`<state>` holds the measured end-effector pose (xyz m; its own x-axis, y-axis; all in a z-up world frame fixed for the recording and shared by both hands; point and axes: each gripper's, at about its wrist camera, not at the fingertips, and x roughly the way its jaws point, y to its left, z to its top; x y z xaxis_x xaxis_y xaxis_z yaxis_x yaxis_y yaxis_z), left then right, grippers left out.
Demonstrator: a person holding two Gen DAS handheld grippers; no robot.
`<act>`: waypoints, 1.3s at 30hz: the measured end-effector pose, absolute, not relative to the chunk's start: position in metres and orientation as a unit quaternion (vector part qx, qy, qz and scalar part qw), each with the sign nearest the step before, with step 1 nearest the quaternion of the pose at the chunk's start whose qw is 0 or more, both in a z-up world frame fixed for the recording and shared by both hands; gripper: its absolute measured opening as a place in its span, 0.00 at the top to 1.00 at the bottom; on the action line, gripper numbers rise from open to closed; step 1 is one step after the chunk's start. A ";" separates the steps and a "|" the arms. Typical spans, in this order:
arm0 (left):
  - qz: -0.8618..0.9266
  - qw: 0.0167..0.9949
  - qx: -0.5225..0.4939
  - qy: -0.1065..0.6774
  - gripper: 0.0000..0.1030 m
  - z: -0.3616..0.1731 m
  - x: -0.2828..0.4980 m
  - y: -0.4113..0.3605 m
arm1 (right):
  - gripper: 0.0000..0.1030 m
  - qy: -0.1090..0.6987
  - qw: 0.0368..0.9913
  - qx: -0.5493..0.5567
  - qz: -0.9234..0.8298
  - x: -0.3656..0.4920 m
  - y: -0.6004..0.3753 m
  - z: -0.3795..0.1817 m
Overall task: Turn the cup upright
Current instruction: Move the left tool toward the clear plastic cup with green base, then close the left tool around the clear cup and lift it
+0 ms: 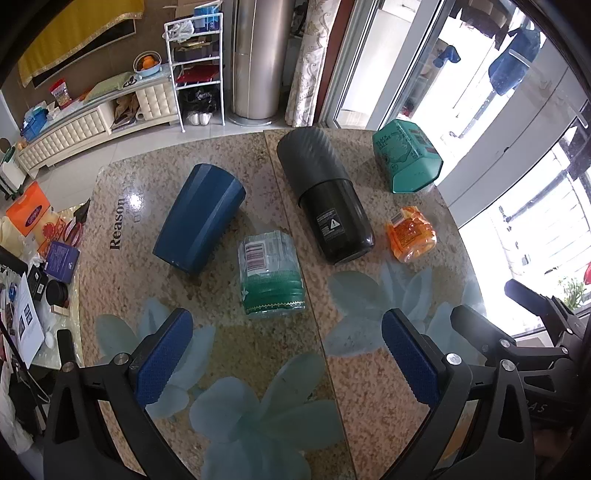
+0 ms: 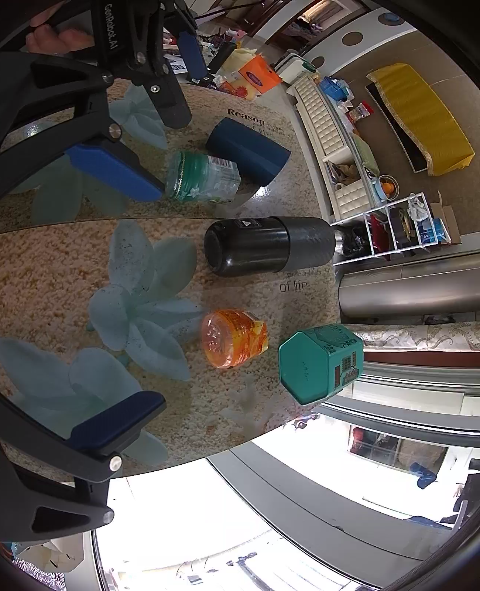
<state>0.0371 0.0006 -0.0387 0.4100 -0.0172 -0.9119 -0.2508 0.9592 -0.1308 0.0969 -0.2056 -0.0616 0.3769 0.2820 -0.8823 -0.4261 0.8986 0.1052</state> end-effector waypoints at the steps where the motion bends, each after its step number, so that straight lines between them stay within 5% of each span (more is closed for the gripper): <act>1: 0.070 0.829 -0.126 0.541 0.00 -0.040 0.038 0.001 | 0.00 0.517 0.826 -0.069 0.214 0.097 -0.206 -0.062; 34: 0.116 0.701 -0.143 0.690 0.00 -0.176 0.127 0.040 | 0.00 0.596 0.761 -0.064 0.249 0.135 -0.210 -0.133; 39: 0.117 0.695 -0.147 0.694 0.24 -0.186 0.129 0.040 | 0.00 0.603 0.753 -0.066 0.255 0.143 -0.209 -0.141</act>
<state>0.1293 0.0403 -0.1863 0.0105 -0.0405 -0.9991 -0.3671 0.9293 -0.0416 0.1433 -0.2092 -0.1413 0.1433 0.3050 -0.9415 -0.4641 0.8609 0.2083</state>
